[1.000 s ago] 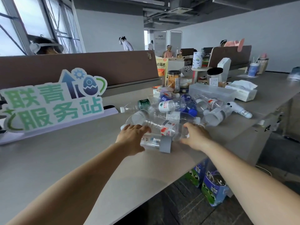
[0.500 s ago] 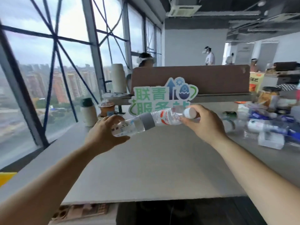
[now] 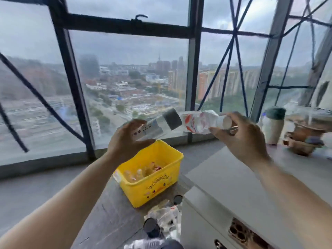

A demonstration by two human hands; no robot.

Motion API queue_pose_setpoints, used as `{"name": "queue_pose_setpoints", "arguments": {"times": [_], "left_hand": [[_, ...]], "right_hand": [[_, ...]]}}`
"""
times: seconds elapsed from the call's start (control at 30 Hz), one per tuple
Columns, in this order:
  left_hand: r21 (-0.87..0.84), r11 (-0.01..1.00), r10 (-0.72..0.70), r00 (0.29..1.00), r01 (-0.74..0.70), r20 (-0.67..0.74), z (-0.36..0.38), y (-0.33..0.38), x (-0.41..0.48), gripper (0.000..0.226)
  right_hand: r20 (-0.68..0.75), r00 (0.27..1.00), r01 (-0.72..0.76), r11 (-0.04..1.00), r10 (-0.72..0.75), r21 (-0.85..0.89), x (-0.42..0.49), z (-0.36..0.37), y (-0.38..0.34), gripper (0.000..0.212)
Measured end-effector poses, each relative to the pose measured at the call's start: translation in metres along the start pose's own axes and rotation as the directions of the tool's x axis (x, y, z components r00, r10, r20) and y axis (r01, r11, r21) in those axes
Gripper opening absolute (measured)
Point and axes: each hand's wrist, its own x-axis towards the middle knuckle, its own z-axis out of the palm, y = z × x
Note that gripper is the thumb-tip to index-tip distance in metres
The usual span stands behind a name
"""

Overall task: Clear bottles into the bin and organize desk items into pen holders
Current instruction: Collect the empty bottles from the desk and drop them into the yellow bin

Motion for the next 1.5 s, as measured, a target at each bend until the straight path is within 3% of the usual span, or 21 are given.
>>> {"name": "queue_pose_setpoints", "arguments": {"times": [0.13,0.27,0.47,0.53,0.6,0.63,0.67,0.77,0.9,1.03,1.23,1.5], "left_hand": [[0.086,0.994,-0.063,0.997,0.066,-0.042,-0.021,-0.045,0.008,0.08],[0.103,0.988,-0.109,0.992,0.115,-0.062,-0.023,-0.076,0.019,0.066],[0.217,0.974,-0.046,0.992,0.071,-0.118,-0.01,-0.099,0.083,0.065],[0.465,0.877,-0.097,0.993,0.119,-0.071,-0.001,-0.105,0.132,0.068],[0.666,0.725,-0.306,0.948,0.176,0.083,0.012,-0.11,0.166,0.075],[0.699,0.694,-0.356,0.926,0.173,0.124,0.018,-0.115,0.176,0.076],[0.71,0.688,-0.358,0.922,0.151,0.151,0.023,-0.122,0.18,0.078],[0.693,0.71,-0.339,0.922,0.121,0.187,0.031,-0.145,0.163,0.082],[0.646,0.745,-0.391,0.895,0.169,0.217,0.04,-0.157,0.137,0.081],[0.55,0.824,-0.316,0.918,0.14,0.24,0.045,-0.134,0.112,0.079],[0.273,0.96,-0.152,0.935,0.062,0.321,0.055,-0.058,0.064,0.074],[0.046,0.975,0.182,0.893,-0.219,0.412,0.111,0.098,0.022,0.062]], "right_hand": [[0.039,0.998,0.053,0.994,-0.057,0.095,0.011,0.071,-0.014,0.04],[0.041,0.997,0.054,0.992,-0.059,0.111,0.014,0.118,-0.011,0.041],[-0.026,0.999,0.028,0.997,-0.027,0.069,0.063,0.175,-0.004,0.044],[0.138,0.989,-0.049,0.998,0.053,-0.033,0.098,0.211,0.001,0.058],[0.484,0.84,-0.12,0.954,0.245,-0.274,0.12,0.244,0.006,0.084],[0.557,0.773,-0.119,0.931,0.305,-0.344,0.125,0.257,0.01,0.092],[0.573,0.756,-0.113,0.925,0.316,-0.362,0.127,0.265,0.013,0.092],[0.565,0.784,-0.063,0.94,0.255,-0.336,0.113,0.27,0.03,0.08],[0.581,0.748,-0.131,0.929,0.321,-0.345,0.09,0.262,0.051,0.069],[0.598,0.746,-0.136,0.946,0.293,-0.294,0.075,0.234,0.053,0.065],[0.613,0.764,-0.129,0.978,0.202,-0.161,0.047,0.151,0.049,0.064],[0.416,0.873,-0.13,0.944,0.254,-0.304,-0.017,-0.033,0.062,0.063]]}}
